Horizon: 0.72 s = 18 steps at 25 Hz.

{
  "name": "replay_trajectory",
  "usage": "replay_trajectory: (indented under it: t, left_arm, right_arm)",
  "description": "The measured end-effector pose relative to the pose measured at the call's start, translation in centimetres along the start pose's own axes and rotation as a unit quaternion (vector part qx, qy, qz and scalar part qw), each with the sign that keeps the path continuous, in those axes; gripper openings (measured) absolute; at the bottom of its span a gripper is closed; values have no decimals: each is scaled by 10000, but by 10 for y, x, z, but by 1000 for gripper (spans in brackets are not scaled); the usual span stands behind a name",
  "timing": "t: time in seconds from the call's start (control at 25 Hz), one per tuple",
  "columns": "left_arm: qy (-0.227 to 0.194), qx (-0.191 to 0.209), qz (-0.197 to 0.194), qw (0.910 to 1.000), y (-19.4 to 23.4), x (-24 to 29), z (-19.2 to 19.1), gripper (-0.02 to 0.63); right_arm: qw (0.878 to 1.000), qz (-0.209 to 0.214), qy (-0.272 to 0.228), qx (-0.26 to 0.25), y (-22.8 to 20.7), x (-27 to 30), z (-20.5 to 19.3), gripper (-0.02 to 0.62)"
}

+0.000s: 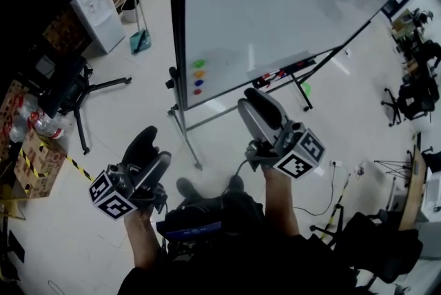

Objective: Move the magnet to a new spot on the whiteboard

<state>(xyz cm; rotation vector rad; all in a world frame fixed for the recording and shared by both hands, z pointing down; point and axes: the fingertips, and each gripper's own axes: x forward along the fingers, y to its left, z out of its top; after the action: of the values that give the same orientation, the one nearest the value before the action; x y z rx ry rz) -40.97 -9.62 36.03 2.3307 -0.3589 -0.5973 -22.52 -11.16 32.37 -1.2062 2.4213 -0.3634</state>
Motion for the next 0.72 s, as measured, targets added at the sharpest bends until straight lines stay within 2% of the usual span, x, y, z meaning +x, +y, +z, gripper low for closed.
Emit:
replay_trajectory:
  t: [0.2,0.4,0.72]
  left_arm:
    - [-107,180,99,9997,-12,37,-20,359]
    - [-160,350,378,9985,-42,67,-55,359]
    - [-314,410,949,9941,-79,85,-121,359]
  right_arm:
    - [9993,361,-49,48,-18,-27,27,164]
    - [9973,654,-156,297,-43,-71,54,164]
    - [9909,1152,-33,696,-63,-130,61,164]
